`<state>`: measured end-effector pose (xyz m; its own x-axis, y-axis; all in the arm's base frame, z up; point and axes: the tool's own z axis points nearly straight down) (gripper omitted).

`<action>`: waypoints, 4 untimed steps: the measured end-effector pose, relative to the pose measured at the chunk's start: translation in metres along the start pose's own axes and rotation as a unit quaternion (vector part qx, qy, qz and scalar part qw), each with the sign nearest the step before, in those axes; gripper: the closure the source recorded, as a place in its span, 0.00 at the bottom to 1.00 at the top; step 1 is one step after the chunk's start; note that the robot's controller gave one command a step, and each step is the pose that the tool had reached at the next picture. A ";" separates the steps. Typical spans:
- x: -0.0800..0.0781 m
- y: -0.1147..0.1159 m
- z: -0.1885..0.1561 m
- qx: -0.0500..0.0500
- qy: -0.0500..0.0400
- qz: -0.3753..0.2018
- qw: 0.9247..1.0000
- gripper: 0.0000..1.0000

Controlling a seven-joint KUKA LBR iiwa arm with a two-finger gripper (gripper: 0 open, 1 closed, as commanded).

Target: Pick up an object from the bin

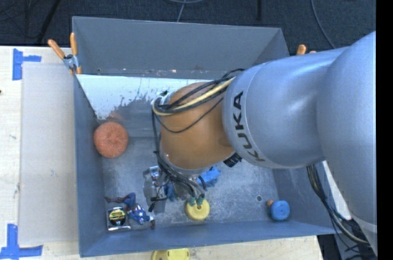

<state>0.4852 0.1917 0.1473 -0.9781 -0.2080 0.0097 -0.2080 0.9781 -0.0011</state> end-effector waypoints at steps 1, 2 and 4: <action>-0.001 -0.001 -0.002 0.000 -0.002 0.002 1.000 0.00; -0.002 -0.001 -0.002 0.000 -0.002 0.003 1.000 1.00; -0.002 -0.001 -0.002 0.000 -0.002 0.004 1.000 0.00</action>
Offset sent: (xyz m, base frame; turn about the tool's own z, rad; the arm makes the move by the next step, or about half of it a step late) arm 0.0000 0.0000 0.0000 0.0000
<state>0.4870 0.1908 0.1489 -0.9797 -0.2005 0.0050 -0.2005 0.9797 -0.0004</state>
